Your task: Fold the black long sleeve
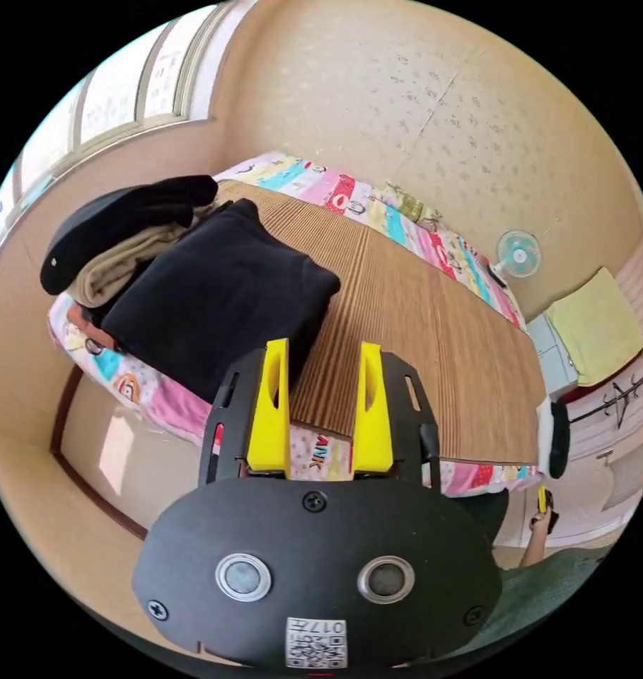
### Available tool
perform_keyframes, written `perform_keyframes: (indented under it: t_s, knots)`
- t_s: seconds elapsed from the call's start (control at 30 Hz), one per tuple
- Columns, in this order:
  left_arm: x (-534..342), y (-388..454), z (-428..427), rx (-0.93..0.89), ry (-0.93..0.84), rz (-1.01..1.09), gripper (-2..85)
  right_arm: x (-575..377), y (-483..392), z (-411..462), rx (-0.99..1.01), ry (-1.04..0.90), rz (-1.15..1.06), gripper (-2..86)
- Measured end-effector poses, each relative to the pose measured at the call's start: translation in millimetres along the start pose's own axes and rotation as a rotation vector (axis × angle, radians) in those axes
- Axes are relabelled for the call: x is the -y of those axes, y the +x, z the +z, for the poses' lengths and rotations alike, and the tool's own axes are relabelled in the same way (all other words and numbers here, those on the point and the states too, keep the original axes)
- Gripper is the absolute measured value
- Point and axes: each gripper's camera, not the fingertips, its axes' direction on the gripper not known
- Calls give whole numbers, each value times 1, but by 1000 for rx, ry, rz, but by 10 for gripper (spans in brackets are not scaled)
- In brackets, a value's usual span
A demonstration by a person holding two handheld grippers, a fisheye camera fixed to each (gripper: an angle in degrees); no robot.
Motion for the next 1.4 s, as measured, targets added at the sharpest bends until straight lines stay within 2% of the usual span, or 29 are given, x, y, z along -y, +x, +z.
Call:
perform_keyframes:
  t_s: [0.03,0.1,0.2,0.27,0.3,0.33,0.4,0.47,0.5,0.57,0.6,0.67,0.77,0.83,0.93,1.03,1.1,1.17,1.2,1.27,1.33,1.4]
  knots:
    - [10,-4,32,50,-104,-11,119,-7,3,8,2,-44,10,13]
    - [14,-7,65,31,-142,-22,98,-32,19,41,86,-188,80,8]
    - [11,-8,67,-169,-99,-125,59,-53,24,63,271,-247,76,6]
    - [8,-2,54,-646,19,-125,34,-58,17,72,281,-293,49,5]
    - [8,3,49,-745,45,-113,32,-60,8,78,253,-324,19,5]
    - [7,24,35,-901,78,-15,30,-61,2,81,236,-340,3,5]
    - [1,76,13,-1008,44,242,30,-67,-23,101,203,-417,-92,8]
    - [-27,153,6,-1096,-130,508,36,-78,-42,126,198,-485,-176,11]
    - [-37,170,12,-1115,-202,540,38,-90,-52,148,191,-543,-228,14]
    - [-86,224,47,-1116,-480,554,53,-113,-60,189,169,-659,-296,23]
    - [-100,233,57,-1102,-537,547,59,-131,-59,218,137,-729,-320,39]
    - [-153,255,92,-951,-727,556,87,-161,-54,259,84,-804,-352,85]
    - [-192,253,97,-874,-804,581,83,-206,-39,313,-74,-842,-395,133]
    - [-198,240,85,-889,-790,573,80,-223,-32,329,-96,-805,-413,126]
    - [-189,209,53,-852,-685,537,75,-243,-34,339,-163,-742,-472,63]
    - [-170,170,9,-869,-480,431,92,-283,-76,324,2,-703,-727,41]
    - [-161,145,-11,-926,-374,337,122,-335,-109,321,199,-847,-932,33]
    - [-153,120,-17,-1015,-318,237,162,-378,-118,326,305,-1018,-1026,30]
    - [-151,115,-15,-1029,-318,220,168,-405,-115,331,335,-1130,-1044,29]
    - [-148,101,-3,-1022,-358,168,173,-436,-100,335,307,-1209,-1069,27]
    - [-150,94,2,-969,-412,171,116,-452,-80,333,252,-1218,-1078,25]
    - [-154,83,-11,-981,-381,243,51,-435,-59,315,364,-1203,-982,21]
